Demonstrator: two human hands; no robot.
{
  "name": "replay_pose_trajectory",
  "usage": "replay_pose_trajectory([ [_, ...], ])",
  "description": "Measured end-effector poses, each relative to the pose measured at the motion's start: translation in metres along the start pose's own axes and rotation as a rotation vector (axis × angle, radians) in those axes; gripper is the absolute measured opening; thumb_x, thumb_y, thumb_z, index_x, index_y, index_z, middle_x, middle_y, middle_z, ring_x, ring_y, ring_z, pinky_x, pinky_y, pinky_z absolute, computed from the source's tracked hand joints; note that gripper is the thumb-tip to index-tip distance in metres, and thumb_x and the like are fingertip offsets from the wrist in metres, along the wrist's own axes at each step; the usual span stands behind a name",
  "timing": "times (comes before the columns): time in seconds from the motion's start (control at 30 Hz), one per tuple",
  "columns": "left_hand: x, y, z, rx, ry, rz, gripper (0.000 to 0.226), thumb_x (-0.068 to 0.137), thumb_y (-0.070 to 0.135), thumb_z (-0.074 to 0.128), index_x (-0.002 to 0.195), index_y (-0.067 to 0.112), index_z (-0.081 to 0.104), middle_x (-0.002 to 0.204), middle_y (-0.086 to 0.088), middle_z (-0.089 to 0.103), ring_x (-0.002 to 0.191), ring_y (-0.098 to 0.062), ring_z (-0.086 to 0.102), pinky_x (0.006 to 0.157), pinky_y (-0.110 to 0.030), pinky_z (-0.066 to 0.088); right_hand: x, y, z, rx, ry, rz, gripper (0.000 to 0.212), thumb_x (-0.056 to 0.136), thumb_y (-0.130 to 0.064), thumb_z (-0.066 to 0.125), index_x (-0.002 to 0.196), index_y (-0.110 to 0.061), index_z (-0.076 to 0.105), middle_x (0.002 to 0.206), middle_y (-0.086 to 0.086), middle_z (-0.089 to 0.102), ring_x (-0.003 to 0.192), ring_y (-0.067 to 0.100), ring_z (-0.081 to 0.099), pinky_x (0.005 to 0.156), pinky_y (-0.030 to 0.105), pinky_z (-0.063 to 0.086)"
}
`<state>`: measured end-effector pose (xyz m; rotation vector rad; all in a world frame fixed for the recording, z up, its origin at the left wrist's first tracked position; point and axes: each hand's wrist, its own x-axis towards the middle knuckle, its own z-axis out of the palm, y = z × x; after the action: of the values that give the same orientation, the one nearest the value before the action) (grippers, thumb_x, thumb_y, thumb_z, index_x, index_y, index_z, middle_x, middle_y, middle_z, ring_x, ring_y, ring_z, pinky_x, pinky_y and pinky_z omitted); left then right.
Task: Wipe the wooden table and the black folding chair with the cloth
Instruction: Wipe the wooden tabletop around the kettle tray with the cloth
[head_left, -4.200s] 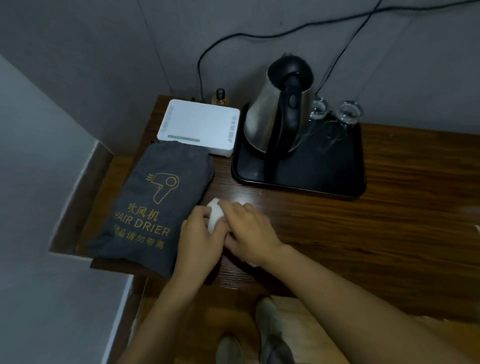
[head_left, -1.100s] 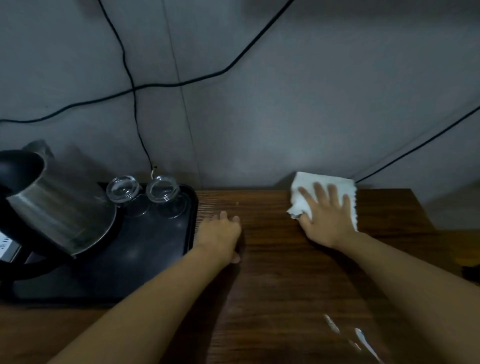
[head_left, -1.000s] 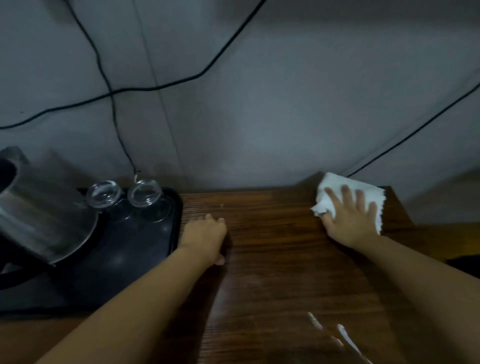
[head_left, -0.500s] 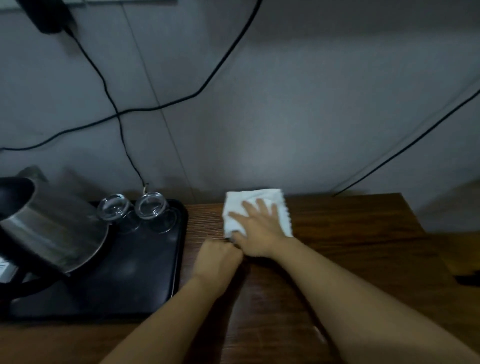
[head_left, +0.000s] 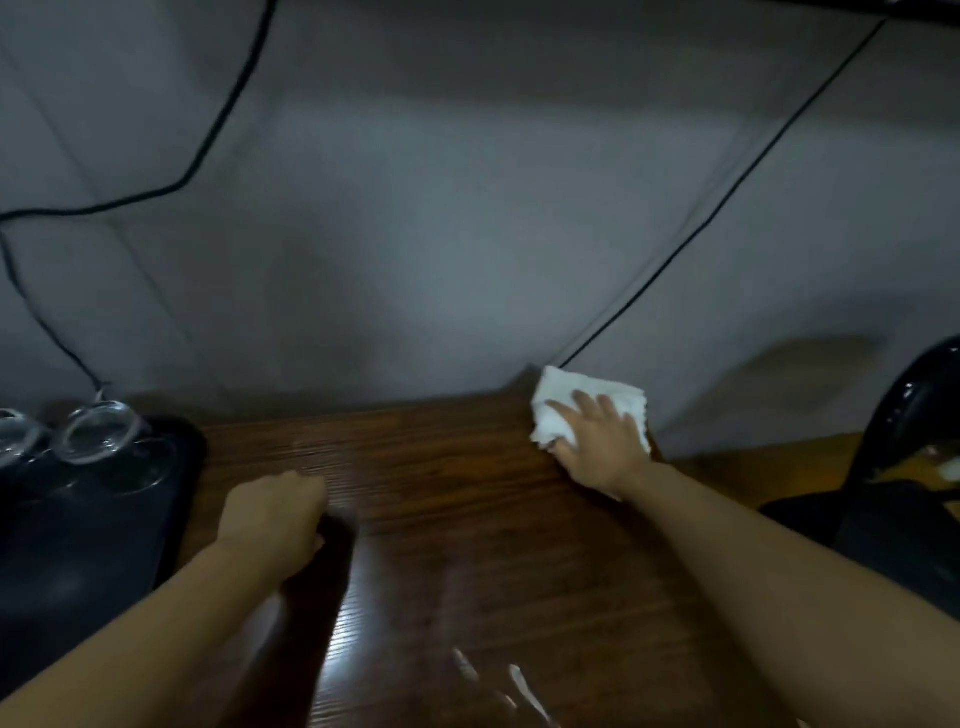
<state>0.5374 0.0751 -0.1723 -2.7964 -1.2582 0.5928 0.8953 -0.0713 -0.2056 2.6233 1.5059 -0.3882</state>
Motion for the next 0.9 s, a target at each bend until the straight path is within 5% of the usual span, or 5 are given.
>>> replay_pose_trajectory([
  [0.23,0.018,0.099,-0.021,-0.205,0.068,0.159,0.025,0.091,0.033,0.057,0.115,0.025,0.06,0.119,-0.006,0.065,0.111,-0.031,0.062,0.084,-0.036,0.05,-0.022,0.06,0.009,0.054,0.028,0.103,0.065,0.1,-0.054,0.042,0.16,-0.041,0.021,0.17,0.007,0.011,0.151,0.043,0.014,0.118,0.061,0.024],
  [0.4,0.015,0.094,-0.029,-0.503,0.101,0.0,0.019,0.081,0.011,0.052,0.099,0.018,0.053,0.109,-0.017,0.067,0.101,-0.042,0.063,0.076,-0.041,0.05,-0.048,0.028,0.023,0.031,0.017,-0.026,0.068,0.095,-0.06,0.033,0.159,-0.045,0.015,0.172,0.004,0.005,0.154,0.041,0.002,0.12,0.064,0.007],
  [0.7,-0.017,-0.003,-0.024,-0.492,0.185,-0.152,0.027,0.082,0.016,0.055,0.109,0.013,0.057,0.11,-0.015,0.067,0.099,-0.039,0.063,0.076,-0.04,0.053,-0.072,-0.188,0.05,0.112,-0.006,-0.346,0.074,0.088,-0.063,0.035,0.157,-0.046,0.015,0.171,0.005,0.004,0.153,0.044,-0.003,0.116,0.069,-0.003],
  [0.9,-0.039,-0.04,0.013,-0.442,0.183,-0.152,0.02,0.088,0.026,0.054,0.104,0.019,0.064,0.104,-0.007,0.069,0.093,-0.031,0.065,0.066,-0.032,0.045,-0.078,-0.326,0.071,0.063,-0.045,-0.634,0.078,0.098,-0.055,0.04,0.163,-0.027,0.005,0.171,0.009,0.005,0.155,0.042,-0.007,0.119,0.067,-0.007],
])
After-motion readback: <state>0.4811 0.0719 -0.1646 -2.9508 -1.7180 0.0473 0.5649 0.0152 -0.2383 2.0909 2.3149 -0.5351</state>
